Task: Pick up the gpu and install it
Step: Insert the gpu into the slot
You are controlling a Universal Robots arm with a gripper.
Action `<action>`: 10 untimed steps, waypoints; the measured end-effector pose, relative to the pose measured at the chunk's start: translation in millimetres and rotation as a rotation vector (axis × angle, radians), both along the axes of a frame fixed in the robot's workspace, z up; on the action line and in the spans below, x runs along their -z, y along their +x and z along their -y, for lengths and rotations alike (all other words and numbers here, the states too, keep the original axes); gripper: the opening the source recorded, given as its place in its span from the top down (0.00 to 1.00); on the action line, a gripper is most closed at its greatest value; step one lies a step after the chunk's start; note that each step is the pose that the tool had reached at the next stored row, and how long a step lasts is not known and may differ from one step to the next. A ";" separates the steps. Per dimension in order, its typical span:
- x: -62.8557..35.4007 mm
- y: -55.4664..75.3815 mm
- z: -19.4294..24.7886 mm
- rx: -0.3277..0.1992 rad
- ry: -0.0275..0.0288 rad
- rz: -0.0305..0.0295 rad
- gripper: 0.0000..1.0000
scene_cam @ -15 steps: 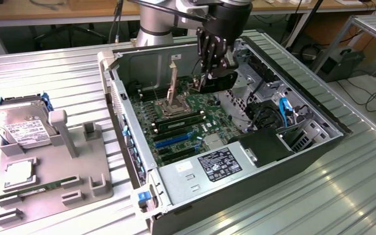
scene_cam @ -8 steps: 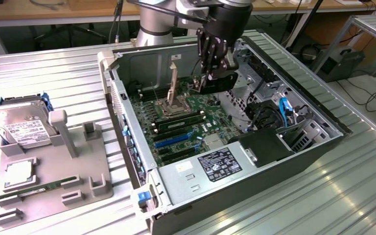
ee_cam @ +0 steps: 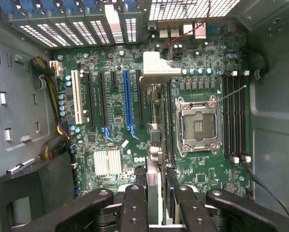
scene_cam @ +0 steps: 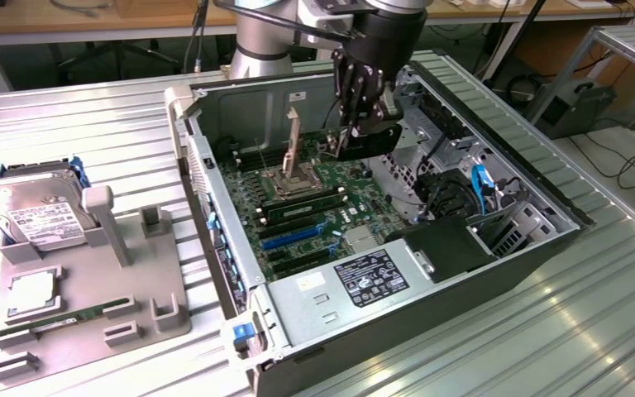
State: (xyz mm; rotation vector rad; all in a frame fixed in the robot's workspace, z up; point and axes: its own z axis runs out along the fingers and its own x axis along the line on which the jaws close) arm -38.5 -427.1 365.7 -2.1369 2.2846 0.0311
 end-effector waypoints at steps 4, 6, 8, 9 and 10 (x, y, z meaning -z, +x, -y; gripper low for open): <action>0.7 -1.2 0.3 0.000 0.0000 0.0001 0.73; 1.0 -1.5 0.3 0.000 0.0001 0.0001 0.73; 1.3 -1.9 0.5 0.000 0.0001 0.0001 0.73; 1.4 -2.0 0.6 0.000 0.0002 0.0001 0.73; 1.6 -2.2 0.6 0.000 0.0002 0.0001 0.73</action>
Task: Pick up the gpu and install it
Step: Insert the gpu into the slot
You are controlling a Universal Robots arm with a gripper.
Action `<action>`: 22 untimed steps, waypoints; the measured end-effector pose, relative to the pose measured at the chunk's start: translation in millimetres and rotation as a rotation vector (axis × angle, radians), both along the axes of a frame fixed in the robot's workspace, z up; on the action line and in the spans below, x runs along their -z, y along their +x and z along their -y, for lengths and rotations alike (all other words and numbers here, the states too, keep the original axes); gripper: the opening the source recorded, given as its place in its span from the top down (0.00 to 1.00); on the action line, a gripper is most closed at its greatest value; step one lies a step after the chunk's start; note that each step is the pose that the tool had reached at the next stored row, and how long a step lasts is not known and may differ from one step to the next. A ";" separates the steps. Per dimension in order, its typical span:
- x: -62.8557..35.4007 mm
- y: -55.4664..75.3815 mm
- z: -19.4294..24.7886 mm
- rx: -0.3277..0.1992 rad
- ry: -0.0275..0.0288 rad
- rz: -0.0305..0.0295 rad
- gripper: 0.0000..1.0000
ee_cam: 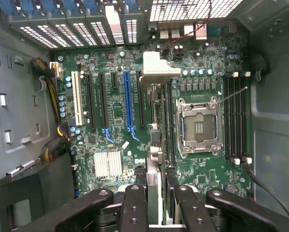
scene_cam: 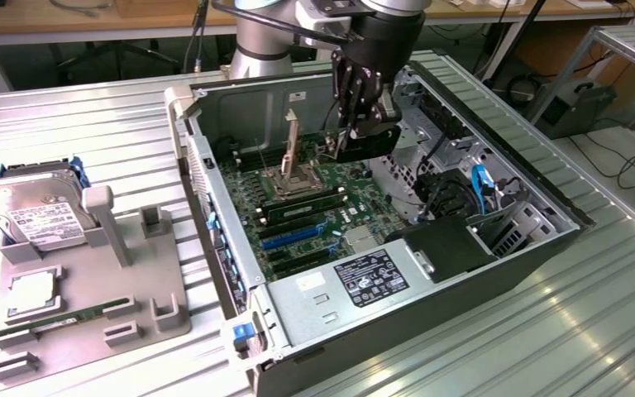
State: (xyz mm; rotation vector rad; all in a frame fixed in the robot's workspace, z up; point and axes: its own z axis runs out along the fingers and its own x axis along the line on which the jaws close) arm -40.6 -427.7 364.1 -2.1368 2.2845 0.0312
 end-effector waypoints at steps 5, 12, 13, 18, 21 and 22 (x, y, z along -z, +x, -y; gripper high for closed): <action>0.8 -0.5 0.6 0.000 0.0000 0.0000 0.73; 2.1 -0.7 2.0 0.000 0.0000 0.0000 0.73; 2.4 -0.7 2.4 0.000 0.0000 0.0000 0.73; 3.4 -0.7 3.5 0.000 0.0000 0.0000 0.73; 3.9 -0.8 4.2 0.000 0.0000 -0.0001 0.73; 4.1 -0.8 4.4 0.000 0.0000 0.0000 0.73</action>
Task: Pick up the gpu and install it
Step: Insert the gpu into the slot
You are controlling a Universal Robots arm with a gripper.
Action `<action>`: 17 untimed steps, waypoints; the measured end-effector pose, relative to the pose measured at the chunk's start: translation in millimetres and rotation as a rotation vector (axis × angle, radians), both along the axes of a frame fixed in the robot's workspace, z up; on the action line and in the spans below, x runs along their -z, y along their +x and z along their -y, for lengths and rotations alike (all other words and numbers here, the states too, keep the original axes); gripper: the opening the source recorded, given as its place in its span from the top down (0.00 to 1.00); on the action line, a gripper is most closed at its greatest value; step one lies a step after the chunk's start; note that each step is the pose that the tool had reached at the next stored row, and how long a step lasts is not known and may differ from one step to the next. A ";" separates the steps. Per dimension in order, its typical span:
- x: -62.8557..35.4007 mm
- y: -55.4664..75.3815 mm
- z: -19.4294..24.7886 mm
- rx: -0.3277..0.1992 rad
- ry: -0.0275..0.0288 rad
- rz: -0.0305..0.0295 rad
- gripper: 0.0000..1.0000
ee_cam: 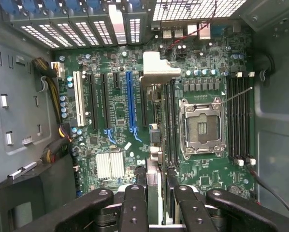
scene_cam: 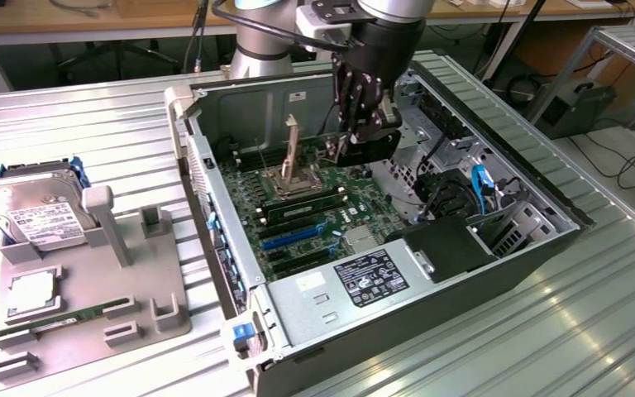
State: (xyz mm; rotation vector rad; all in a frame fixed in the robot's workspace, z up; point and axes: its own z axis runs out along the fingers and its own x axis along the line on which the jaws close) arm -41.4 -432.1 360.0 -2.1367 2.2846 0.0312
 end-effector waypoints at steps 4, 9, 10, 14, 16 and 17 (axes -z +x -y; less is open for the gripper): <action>0.6 0.0 1.0 0.000 -0.0001 0.0000 0.73; 1.4 -0.1 2.4 0.000 -0.0001 0.0000 0.73; 1.7 -0.1 2.7 0.000 0.0000 0.0000 0.73; 2.3 -0.1 3.8 0.000 -0.0001 0.0000 0.73; 2.6 -0.1 4.3 0.000 -0.0001 -0.0001 0.73; 2.8 -0.2 4.5 0.000 0.0000 0.0000 0.73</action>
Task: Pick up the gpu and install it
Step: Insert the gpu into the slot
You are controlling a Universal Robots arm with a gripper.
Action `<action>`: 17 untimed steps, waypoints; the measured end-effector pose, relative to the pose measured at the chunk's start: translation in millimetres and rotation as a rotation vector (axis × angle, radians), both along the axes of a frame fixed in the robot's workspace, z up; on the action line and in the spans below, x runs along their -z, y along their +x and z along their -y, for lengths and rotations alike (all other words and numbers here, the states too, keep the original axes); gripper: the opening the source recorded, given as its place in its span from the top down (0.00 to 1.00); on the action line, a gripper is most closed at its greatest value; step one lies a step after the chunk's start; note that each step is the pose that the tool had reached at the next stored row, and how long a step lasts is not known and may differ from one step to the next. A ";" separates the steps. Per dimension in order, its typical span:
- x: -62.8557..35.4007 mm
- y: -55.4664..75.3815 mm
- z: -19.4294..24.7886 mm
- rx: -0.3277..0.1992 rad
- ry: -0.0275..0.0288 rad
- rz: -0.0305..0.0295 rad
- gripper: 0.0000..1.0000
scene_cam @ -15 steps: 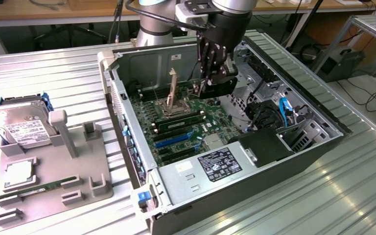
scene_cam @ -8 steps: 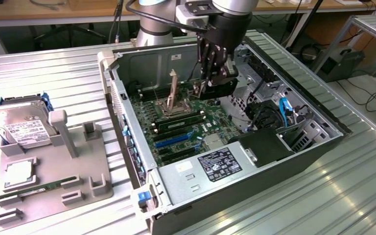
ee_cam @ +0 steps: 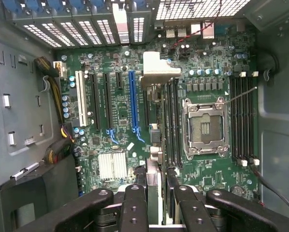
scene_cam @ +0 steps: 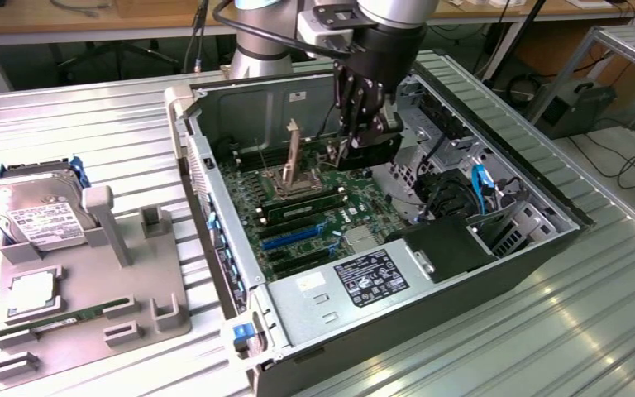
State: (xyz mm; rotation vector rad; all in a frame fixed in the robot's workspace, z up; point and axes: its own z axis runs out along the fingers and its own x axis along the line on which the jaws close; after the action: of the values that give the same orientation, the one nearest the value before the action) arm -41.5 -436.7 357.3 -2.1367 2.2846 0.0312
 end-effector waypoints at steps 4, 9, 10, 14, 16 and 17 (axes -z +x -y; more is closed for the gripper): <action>0.6 0.0 1.0 0.000 0.0000 0.0000 0.73; 1.4 0.0 2.4 0.000 0.0000 0.0000 0.73; 1.6 0.0 2.6 0.000 0.0000 0.0000 0.73; 2.1 -0.1 3.7 0.000 0.0000 0.0000 0.73; 2.4 -0.1 4.1 0.000 0.0000 0.0000 0.73; 2.5 -0.1 4.4 0.000 0.0001 0.0000 0.73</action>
State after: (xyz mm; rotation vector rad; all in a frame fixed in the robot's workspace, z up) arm -41.6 -441.1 354.7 -2.1367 2.2846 0.0312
